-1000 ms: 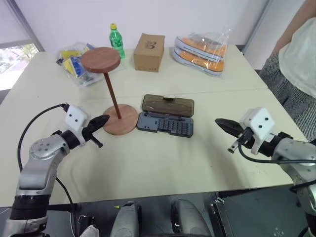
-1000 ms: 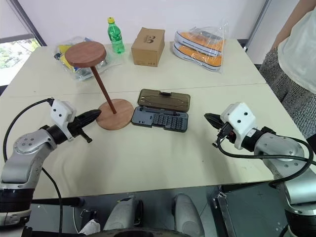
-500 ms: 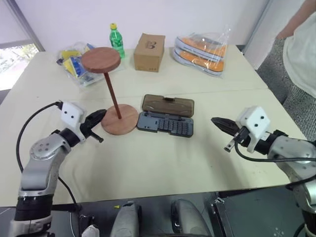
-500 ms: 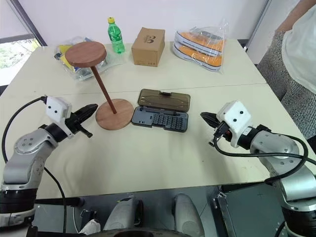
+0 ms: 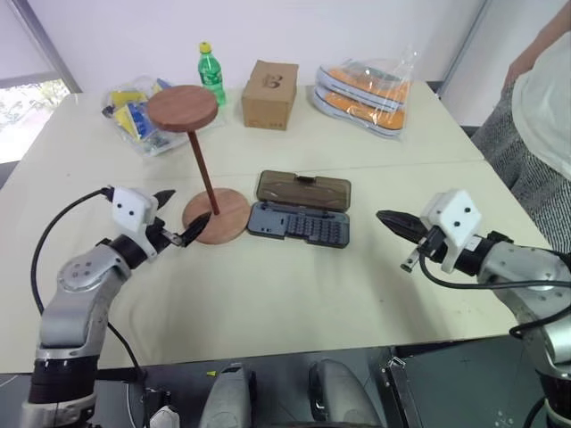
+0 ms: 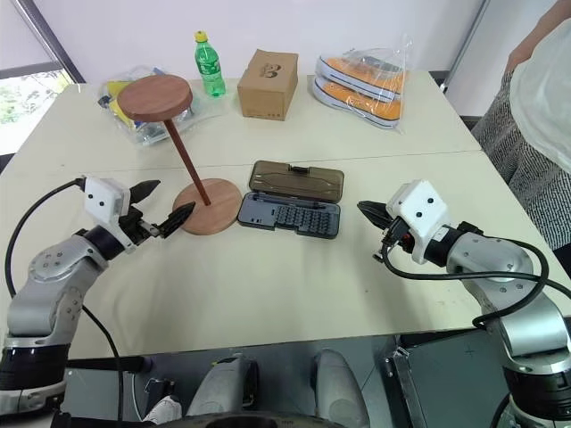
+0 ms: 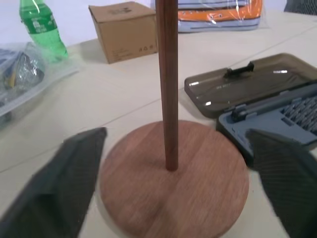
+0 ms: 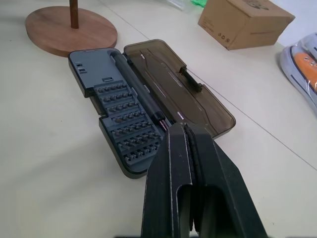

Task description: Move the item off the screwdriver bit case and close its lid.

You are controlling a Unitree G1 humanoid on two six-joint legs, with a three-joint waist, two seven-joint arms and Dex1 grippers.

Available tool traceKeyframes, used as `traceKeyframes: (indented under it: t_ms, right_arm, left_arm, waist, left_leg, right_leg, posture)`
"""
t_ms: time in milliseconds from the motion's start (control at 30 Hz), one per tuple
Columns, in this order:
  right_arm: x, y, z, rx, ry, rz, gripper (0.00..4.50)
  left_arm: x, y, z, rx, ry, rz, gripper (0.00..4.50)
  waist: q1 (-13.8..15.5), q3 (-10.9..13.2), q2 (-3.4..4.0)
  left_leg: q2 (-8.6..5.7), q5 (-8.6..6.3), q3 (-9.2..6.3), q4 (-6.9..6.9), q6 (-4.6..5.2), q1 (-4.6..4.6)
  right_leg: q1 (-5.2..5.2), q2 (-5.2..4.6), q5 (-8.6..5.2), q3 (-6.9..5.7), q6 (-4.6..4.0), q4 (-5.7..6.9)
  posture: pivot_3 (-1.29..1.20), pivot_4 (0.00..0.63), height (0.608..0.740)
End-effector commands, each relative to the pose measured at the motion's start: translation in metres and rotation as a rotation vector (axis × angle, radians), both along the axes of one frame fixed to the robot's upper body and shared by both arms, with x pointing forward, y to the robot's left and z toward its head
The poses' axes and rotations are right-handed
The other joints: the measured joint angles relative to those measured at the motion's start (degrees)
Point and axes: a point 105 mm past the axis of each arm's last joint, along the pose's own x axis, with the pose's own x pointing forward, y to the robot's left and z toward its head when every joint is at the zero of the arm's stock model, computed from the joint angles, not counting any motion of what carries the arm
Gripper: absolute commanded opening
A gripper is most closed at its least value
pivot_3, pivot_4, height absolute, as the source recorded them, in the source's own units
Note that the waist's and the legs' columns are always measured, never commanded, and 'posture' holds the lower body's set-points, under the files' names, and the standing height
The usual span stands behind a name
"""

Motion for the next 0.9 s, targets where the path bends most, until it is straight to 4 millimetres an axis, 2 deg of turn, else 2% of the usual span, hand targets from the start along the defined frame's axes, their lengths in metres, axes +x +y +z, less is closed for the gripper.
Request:
traceKeyframes:
  t_ms: [33,167,367,600,700,867,900]
  right_arm:
    - [0.000,0.000,0.011,-0.010,-0.051,0.008,0.00]
    - [-0.001,0.001,0.010,-0.018,-0.050,0.013,0.00]
    - [-0.001,0.002,0.011,-0.026,-0.058,0.011,0.00]
    - [-0.004,0.003,0.009,-0.024,-0.064,-0.004,0.00]
    - [-0.004,0.003,0.008,-0.024,-0.064,-0.008,0.00]
    - [-0.004,0.004,0.007,-0.024,-0.067,-0.012,0.00]
    - [-0.004,0.004,0.007,-0.024,-0.067,-0.012,0.00]
  left_arm:
    - [0.005,0.000,0.017,-0.049,-0.071,0.030,4.46]
    - [0.025,-0.018,0.021,-0.125,-0.096,0.052,4.46]
    - [0.039,-0.034,0.020,-0.134,-0.115,0.043,4.46]
    - [0.046,-0.037,0.015,-0.111,-0.124,0.045,4.46]
    - [0.048,-0.037,0.014,-0.104,-0.131,0.047,3.61]
    - [0.051,-0.038,0.012,-0.105,-0.140,0.055,1.05]
    - [0.051,-0.038,0.013,-0.106,-0.144,0.061,0.65]
  waist:
    - [0.03,0.00,0.00]
    - [0.34,0.01,-0.03]
    - [-0.11,0.01,-0.04]
    - [0.06,0.01,-0.04]
    - [0.08,0.01,-0.04]
    - [0.09,0.01,-0.04]
    - [0.09,0.01,-0.04]
  left_leg:
    - [0.00,0.00,0.00,0.00,0.00,0.00]
    - [-0.03,0.00,-0.02,0.05,0.00,-0.02]
    - [-0.04,0.00,-0.02,0.07,0.00,-0.02]
    - [-0.03,0.00,-0.02,0.07,0.00,-0.02]
    - [-0.03,0.00,-0.02,0.07,0.00,-0.01]
    - [-0.03,0.00,-0.02,0.07,0.00,-0.02]
    - [-0.04,0.00,-0.02,0.07,0.00,-0.02]
  right_leg:
    - [0.00,0.00,0.00,0.00,0.00,0.00]
    - [0.01,-0.01,0.01,-0.02,0.02,0.00]
    - [0.02,0.02,0.03,0.01,0.04,0.00]
    - [0.02,0.01,0.02,0.01,0.04,0.02]
    - [0.02,0.01,0.02,0.00,0.04,0.02]
    - [0.02,0.01,0.02,0.00,0.04,0.02]
    - [0.02,0.01,0.03,0.00,0.04,0.02]
  posture:
    - [0.00,0.150,0.740]
    - [0.00,0.150,0.740]
    - [0.00,0.150,0.740]
    - [0.00,0.150,0.740]
    - [0.00,0.150,0.740]
    - [0.00,0.150,0.740]
    - [0.00,0.150,0.740]
